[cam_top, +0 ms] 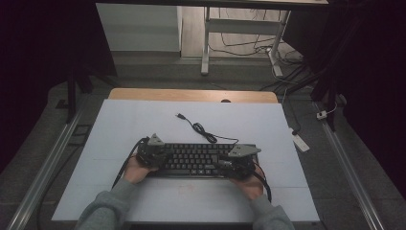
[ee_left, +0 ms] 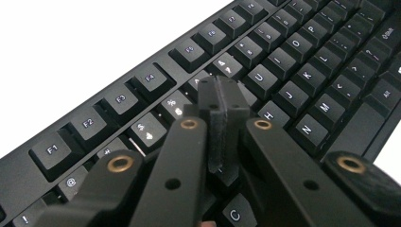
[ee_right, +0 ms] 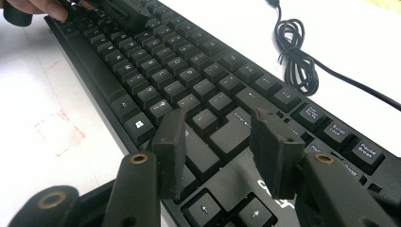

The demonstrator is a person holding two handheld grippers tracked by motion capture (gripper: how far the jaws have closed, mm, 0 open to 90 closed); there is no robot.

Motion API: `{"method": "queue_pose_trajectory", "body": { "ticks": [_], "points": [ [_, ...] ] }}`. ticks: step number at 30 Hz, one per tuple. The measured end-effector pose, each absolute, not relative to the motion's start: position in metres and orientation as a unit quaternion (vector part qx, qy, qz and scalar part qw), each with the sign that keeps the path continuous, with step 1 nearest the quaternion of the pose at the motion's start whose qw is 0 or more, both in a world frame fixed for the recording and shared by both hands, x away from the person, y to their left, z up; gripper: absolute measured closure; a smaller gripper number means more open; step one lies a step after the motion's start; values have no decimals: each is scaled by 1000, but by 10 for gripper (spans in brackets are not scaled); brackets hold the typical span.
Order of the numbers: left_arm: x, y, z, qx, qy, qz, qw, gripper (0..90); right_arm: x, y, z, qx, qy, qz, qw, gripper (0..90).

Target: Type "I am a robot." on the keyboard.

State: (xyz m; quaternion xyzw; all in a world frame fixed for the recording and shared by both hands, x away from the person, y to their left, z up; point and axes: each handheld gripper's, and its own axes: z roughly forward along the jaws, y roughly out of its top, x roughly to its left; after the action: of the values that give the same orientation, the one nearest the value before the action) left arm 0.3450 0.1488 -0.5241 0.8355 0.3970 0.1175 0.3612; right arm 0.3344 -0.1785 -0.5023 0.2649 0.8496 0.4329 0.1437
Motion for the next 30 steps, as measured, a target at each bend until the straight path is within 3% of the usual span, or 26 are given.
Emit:
{"method": "queue_pose_trajectory", "body": {
  "ticks": [4,8,13,16,22,30],
  "points": [
    [343,150,-520,831,395,126,370,869,334,-179,-502,264,848,437,143,564],
    [337,158,-511,820,395,129,394,732,334,-180,-501,263,846,440,144,564],
    [324,170,-502,809,406,136,403,490,335,-182,-500,266,845,440,144,562],
    [315,177,-501,806,414,140,400,402,335,-183,-501,266,845,441,145,560],
    [301,188,-501,801,424,141,399,317,335,-185,-500,267,845,440,145,553],
    [284,201,-505,801,425,148,395,280,336,-185,-501,267,846,438,144,547]
  ]
}}
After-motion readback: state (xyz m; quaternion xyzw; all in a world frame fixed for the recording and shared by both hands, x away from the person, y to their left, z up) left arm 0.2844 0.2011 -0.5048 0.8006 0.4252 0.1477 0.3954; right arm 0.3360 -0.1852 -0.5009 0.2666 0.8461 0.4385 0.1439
